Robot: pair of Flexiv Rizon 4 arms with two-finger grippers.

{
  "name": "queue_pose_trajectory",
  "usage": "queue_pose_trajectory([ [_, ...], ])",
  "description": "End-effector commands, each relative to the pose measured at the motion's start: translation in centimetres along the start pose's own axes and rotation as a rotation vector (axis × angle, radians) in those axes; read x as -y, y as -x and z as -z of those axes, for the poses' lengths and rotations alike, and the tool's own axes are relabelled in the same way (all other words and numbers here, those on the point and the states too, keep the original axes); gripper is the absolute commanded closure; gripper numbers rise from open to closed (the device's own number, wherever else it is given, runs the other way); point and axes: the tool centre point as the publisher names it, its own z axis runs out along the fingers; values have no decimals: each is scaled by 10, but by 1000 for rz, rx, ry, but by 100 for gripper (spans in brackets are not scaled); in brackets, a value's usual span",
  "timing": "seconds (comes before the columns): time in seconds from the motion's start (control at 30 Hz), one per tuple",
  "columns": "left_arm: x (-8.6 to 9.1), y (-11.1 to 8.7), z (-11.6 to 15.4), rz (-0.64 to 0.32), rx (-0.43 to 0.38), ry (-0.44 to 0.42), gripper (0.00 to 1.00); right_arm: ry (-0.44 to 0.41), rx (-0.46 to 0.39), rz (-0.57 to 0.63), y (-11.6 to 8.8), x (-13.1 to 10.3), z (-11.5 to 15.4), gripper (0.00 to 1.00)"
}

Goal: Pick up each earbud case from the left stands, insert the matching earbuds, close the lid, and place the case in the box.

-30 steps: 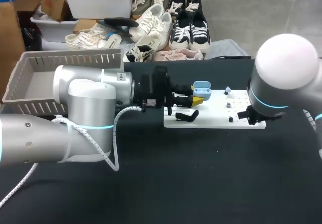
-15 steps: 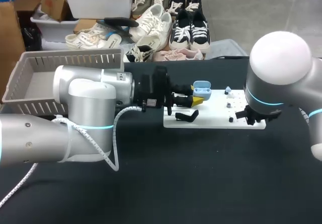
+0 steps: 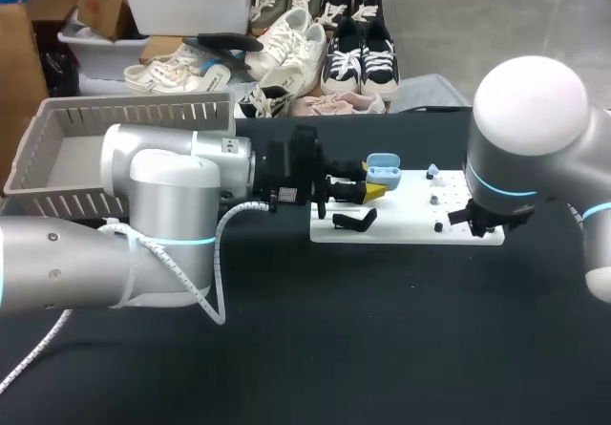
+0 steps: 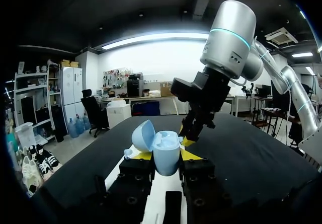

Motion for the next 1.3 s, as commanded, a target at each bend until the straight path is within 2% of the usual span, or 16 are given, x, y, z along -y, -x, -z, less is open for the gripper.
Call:
queue_pose_trajectory([
  [0.03,2,0,0,-2,2,8,100,-5,1,-1,1,-1,-1,61],
  [0.23,2,0,0,-2,2,8,100,-5,1,2,3,0,-2,62],
  [0.47,2,0,0,-2,2,8,100,-7,3,2,4,-1,-2,70],
  [1.3,2,0,0,-2,2,8,100,-15,-4,-22,1,-4,1,73],
])
